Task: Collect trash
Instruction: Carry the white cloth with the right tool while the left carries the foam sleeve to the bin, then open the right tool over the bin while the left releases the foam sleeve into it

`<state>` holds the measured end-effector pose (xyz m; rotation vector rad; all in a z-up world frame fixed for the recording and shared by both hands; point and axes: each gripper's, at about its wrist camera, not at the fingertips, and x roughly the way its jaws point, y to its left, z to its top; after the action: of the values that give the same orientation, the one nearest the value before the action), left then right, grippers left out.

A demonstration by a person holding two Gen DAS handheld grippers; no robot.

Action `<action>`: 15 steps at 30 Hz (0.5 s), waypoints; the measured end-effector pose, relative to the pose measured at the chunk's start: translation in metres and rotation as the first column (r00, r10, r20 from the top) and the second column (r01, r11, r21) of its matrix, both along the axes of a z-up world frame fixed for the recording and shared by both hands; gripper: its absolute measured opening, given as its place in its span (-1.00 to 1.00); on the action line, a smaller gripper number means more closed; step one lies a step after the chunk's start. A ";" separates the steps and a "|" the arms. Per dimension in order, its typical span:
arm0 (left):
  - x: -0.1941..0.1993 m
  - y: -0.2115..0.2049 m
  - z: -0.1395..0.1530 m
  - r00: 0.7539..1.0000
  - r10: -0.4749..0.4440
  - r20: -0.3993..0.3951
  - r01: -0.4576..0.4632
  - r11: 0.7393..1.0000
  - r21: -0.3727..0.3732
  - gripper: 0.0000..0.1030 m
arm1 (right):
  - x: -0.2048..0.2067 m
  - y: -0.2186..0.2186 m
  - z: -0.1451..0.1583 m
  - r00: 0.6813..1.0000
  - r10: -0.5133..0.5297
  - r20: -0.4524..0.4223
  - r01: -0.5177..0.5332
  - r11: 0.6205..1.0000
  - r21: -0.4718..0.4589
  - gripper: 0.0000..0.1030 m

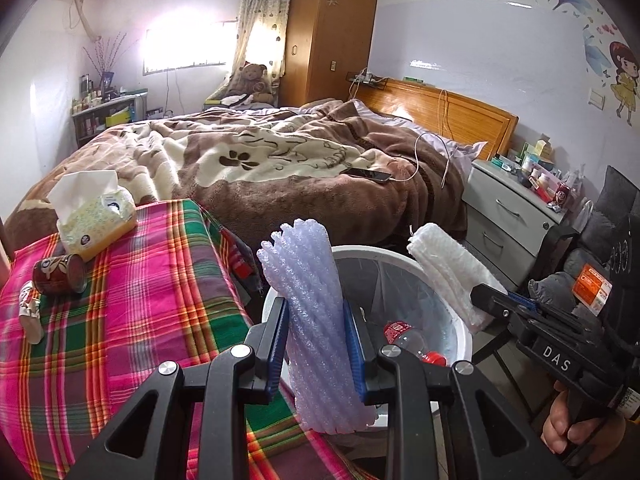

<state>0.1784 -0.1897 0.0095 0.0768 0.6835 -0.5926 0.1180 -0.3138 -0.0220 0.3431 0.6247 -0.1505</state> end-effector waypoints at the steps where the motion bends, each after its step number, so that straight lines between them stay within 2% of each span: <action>1: 0.002 -0.003 -0.001 1.000 -0.002 -0.003 0.002 1.000 0.002 -0.46 | 0.000 -0.001 -0.001 1.000 -0.002 -0.004 0.002 1.000 -0.001 -0.65; 11: 0.015 -0.018 -0.016 0.999 -0.018 -0.041 0.019 1.000 0.017 -0.43 | 0.011 -0.010 -0.009 0.998 -0.012 -0.057 0.011 1.000 -0.017 -0.63; 15: 0.020 -0.018 -0.018 0.998 -0.021 -0.052 0.021 1.000 0.011 -0.33 | 0.014 -0.010 -0.012 0.997 -0.009 -0.077 0.008 1.000 -0.021 -0.63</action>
<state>0.1980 -0.2080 -0.0089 0.0798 0.7375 -0.6124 0.1321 -0.3238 -0.0338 0.3208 0.6978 -0.1792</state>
